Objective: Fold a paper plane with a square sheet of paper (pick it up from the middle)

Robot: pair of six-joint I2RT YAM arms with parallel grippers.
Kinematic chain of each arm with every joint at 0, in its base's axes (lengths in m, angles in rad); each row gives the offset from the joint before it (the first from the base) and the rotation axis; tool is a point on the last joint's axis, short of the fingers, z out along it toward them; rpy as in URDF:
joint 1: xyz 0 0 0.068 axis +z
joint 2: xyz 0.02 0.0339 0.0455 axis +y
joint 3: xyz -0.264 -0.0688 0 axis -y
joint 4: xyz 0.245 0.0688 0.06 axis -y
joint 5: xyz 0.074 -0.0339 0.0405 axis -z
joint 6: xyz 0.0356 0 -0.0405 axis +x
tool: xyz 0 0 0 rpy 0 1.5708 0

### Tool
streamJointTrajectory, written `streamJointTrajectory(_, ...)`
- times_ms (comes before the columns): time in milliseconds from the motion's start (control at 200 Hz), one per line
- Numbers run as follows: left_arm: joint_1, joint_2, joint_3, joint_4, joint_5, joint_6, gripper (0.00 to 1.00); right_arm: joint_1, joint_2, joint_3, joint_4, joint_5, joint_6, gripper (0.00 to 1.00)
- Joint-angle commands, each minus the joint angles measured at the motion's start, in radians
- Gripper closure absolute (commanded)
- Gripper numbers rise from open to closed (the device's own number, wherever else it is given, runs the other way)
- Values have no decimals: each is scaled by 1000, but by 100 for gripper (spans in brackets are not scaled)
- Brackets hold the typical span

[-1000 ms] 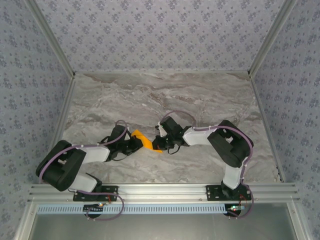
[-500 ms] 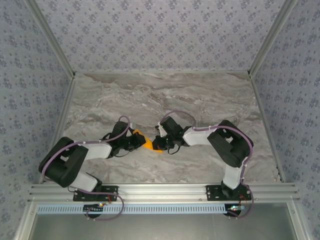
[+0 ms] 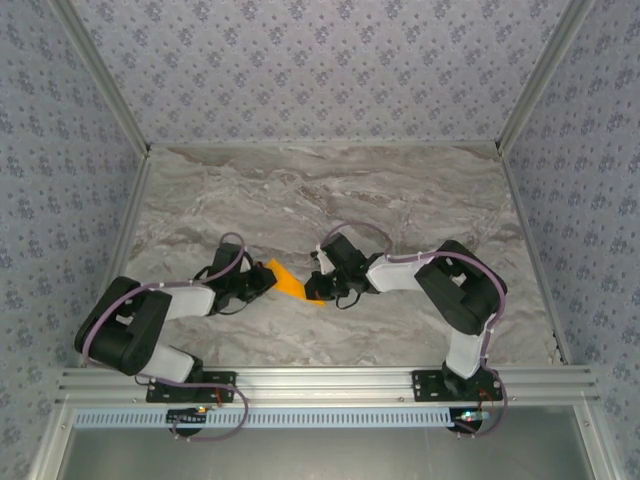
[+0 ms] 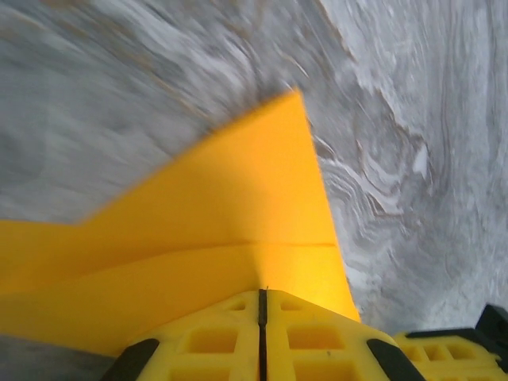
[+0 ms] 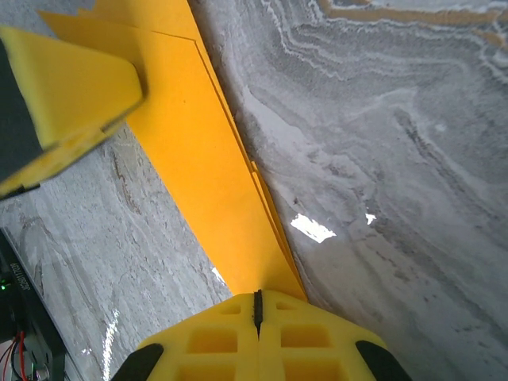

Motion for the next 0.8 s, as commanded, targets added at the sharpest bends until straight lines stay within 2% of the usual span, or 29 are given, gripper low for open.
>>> streamJointTrajectory(0,84,-19,-30,-79,-77,51,91,-11,53,-53,-116,92,-25,95)
streamJointTrajectory(225,278,-95,-47,-136,-28,110,91,-12,50,-55,-115,92,-25,95)
streamJointTrajectory(355,291,-200,-18,-180,10,130,90,-12,45,-51,-112,88,-26,95)
streamJointTrajectory(440,271,-280,-9,-188,44,118,90,-12,42,-46,-112,83,-27,94)
streamJointTrajectory(555,183,-351,1,-192,51,108,88,-10,39,-33,-122,81,-25,94)
streamJointTrajectory(645,104,-338,2,-158,57,96,88,-8,38,-31,-121,80,-26,94)
streamJointTrajectory(794,1,-228,13,-84,60,93,89,-8,27,-25,-124,77,-26,94)
